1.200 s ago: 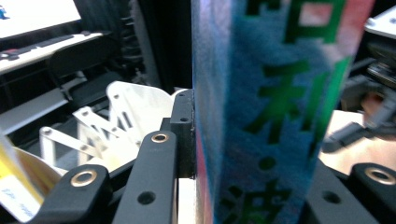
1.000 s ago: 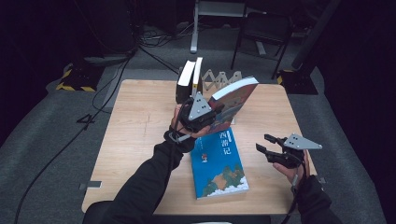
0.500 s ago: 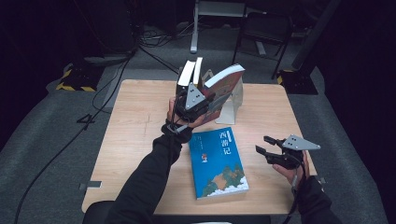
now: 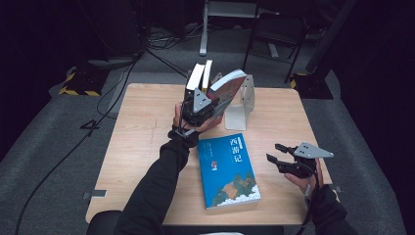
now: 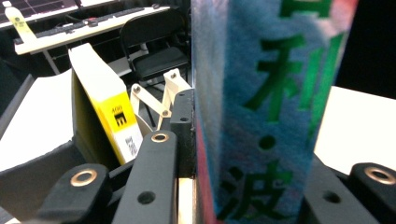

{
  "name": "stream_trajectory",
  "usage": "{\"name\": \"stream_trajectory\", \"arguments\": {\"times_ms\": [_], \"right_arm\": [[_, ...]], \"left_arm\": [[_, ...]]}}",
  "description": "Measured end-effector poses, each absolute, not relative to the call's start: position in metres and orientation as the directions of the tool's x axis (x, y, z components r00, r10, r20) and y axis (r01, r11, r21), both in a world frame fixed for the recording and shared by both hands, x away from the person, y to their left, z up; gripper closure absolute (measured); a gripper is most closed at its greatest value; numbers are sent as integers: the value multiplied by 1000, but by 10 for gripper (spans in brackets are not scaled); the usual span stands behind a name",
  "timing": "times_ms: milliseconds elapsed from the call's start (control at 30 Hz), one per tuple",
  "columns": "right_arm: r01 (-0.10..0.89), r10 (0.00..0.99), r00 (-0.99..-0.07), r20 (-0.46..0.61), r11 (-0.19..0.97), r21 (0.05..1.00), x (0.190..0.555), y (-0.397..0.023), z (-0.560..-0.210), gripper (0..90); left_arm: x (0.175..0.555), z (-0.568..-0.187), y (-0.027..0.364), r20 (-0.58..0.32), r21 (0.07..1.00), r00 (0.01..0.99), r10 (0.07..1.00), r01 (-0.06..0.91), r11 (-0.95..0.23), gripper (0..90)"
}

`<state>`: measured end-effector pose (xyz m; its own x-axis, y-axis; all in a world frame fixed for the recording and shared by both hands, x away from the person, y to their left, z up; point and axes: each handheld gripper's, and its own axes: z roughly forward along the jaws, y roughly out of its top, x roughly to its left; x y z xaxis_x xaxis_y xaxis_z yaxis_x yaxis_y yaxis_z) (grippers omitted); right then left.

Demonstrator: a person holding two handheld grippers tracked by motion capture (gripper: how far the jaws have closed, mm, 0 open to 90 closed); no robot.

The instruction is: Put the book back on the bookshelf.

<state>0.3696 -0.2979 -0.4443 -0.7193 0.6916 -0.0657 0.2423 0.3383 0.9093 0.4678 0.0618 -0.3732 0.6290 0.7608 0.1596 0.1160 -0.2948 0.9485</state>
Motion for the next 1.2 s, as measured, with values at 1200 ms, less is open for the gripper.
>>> {"name": "stream_trajectory", "arguments": {"times_ms": [1200], "right_arm": [[242, 681, -727, -83, 368, 898, 370, -292, -448, 443]], "left_arm": [[451, -417, 94, -42, 971, 624, 780, 210, -115, 726]]}}
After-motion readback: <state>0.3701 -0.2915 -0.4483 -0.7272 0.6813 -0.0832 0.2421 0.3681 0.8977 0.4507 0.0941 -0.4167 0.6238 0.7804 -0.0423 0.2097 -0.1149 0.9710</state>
